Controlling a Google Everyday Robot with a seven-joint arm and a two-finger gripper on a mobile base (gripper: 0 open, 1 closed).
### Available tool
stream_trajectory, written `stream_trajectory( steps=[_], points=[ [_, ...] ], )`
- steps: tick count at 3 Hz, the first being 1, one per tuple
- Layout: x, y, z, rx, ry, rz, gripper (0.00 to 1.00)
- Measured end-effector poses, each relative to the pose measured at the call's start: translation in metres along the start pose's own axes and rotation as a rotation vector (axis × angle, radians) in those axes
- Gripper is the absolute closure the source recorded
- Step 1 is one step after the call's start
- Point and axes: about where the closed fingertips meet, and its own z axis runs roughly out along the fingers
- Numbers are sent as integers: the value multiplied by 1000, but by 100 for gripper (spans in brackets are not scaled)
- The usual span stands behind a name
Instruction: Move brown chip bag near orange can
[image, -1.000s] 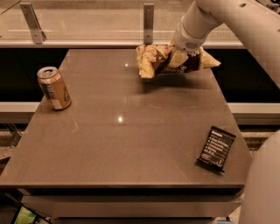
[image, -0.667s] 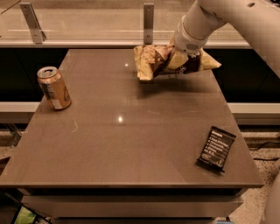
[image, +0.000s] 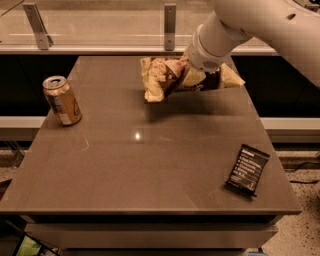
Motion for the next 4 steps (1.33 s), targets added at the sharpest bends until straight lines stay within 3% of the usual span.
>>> stream_trajectory(
  steps=[4],
  points=[
    [-45,35,5,69,-129,-53,100]
  ],
)
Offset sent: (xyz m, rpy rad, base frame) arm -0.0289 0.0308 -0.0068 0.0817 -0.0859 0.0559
